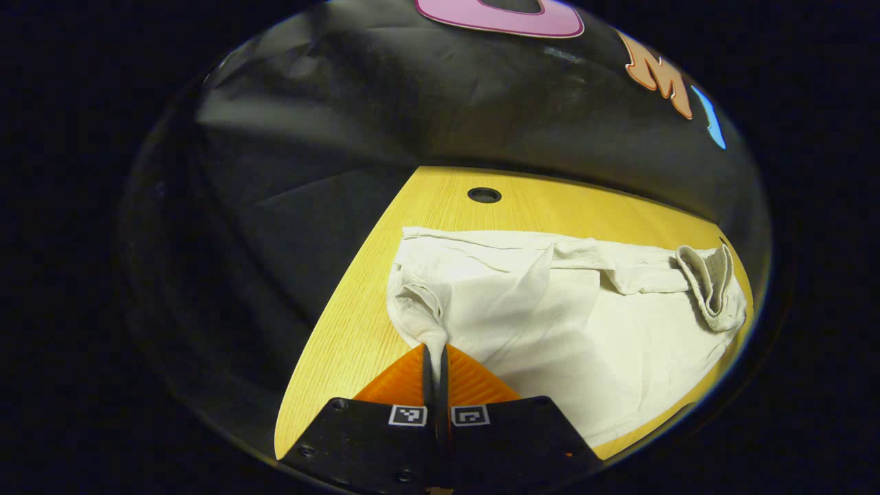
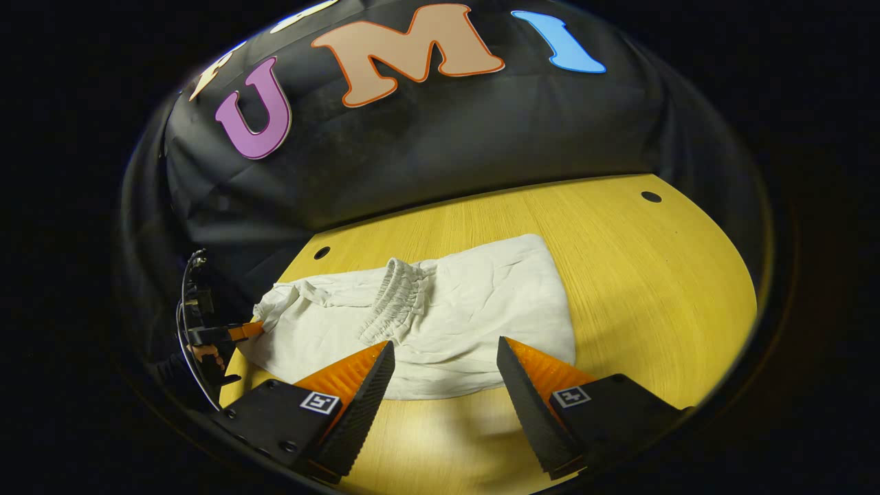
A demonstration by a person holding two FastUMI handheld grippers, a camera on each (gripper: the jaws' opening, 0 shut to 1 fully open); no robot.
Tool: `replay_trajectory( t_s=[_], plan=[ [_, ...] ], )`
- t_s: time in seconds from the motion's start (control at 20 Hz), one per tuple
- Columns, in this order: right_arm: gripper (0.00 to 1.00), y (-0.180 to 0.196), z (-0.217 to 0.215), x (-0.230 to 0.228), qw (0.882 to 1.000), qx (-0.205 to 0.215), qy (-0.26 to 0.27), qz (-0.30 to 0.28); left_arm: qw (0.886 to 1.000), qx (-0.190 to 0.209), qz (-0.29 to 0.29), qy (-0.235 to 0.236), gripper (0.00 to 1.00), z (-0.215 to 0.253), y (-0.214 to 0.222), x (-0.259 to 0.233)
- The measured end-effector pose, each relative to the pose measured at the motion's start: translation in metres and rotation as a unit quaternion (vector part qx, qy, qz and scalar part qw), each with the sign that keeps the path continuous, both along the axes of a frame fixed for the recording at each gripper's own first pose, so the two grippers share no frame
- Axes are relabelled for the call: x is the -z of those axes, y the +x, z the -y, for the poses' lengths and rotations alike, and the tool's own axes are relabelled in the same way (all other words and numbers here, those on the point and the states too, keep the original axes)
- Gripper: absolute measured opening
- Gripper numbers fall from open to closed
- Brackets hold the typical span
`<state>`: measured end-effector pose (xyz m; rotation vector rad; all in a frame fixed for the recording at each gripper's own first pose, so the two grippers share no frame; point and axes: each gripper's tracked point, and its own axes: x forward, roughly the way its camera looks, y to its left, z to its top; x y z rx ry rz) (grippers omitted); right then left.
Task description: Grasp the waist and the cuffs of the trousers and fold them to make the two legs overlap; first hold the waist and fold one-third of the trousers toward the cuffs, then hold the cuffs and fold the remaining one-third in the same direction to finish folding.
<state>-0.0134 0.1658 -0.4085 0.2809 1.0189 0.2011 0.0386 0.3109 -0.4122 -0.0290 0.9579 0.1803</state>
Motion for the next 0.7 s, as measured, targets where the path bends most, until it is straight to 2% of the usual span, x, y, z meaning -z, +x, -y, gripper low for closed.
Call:
replay_trajectory(
  t_s=[0.05, 0.1, 0.25, 0.3, 0.35, 0.7],
  plan=[
    [0.90, 0.001, 0.006, -0.003, 1.000, 0.002, 0.000, 0.002, 1.000, -0.009, 0.007, -0.002, 0.00, 0.003, 0.004, -0.006],
    [0.96, 0.002, 0.011, -0.004, 1.000, 0.005, 0.001, 0.004, 1.000, -0.016, 0.022, -0.004, 0.00, 0.006, 0.009, -0.014],
    [0.96, 0.003, 0.031, -0.008, 1.000, 0.016, 0.009, 0.004, 0.998, -0.026, 0.050, -0.008, 0.00, 0.020, 0.022, -0.043],
    [0.91, 0.004, 0.036, -0.010, 1.000, 0.018, 0.010, 0.005, 0.998, -0.025, 0.056, -0.011, 0.00, 0.027, 0.025, -0.051],
    [0.96, 0.004, 0.042, -0.011, 1.000, 0.018, 0.011, 0.006, 0.997, -0.025, 0.067, -0.014, 0.00, 0.034, 0.029, -0.063],
    [0.97, 0.002, 0.079, -0.020, 1.000, 0.012, 0.016, 0.011, 0.992, -0.014, 0.121, -0.039, 0.00, 0.095, 0.057, -0.115]
  ],
)
